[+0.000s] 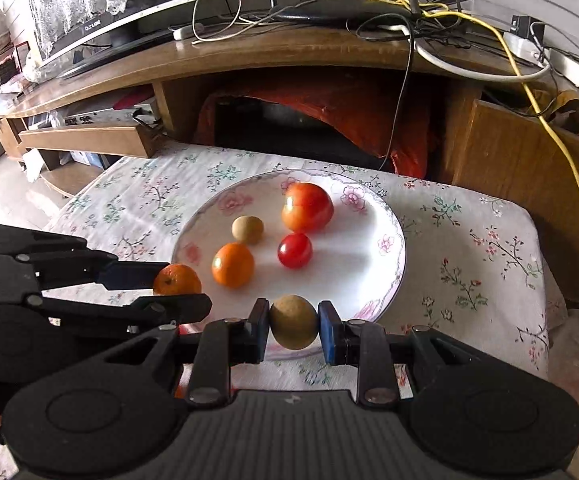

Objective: Organize fruits
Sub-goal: 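Carry both fruits over the white bowl and open both tools to release them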

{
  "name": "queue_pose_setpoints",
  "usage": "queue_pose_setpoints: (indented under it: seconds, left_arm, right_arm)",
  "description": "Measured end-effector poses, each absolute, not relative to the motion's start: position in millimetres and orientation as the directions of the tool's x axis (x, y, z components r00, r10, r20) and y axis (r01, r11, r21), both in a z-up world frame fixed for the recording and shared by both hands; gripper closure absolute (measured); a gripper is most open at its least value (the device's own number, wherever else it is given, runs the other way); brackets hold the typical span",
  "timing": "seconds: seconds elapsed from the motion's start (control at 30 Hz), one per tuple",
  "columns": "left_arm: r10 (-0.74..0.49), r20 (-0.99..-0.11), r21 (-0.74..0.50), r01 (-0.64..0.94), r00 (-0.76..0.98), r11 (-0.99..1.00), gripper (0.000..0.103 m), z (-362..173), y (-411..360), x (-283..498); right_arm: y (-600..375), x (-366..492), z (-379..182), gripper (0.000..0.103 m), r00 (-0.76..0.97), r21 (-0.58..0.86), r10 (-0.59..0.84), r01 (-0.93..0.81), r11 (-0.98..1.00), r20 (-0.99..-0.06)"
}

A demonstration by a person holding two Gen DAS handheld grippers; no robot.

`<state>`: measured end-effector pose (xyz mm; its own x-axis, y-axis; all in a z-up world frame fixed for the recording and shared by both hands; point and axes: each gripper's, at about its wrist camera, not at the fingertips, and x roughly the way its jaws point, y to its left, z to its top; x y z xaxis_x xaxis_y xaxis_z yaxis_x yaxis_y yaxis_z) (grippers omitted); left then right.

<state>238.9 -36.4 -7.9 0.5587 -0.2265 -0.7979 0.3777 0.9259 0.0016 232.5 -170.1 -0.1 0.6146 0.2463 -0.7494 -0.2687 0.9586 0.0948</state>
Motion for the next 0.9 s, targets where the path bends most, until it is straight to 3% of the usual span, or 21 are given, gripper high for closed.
queue_pose_setpoints:
  seconds: [0.47, 0.9]
  left_arm:
    - [-0.217, -0.803, 0.008, 0.375, 0.555, 0.927, 0.063, -14.7, -40.0, 248.9]
    - [-0.214, -0.791, -0.001, 0.348, 0.573, 0.937, 0.054, -9.0, -37.5, 249.4]
  right_arm:
    - [-172.6, 256.1, -20.7, 0.076, 0.595, 0.097, 0.242, -0.265, 0.959, -0.766]
    - [-173.9, 255.7, -14.9, 0.075, 0.617, 0.102, 0.245, -0.258, 0.961, -0.748]
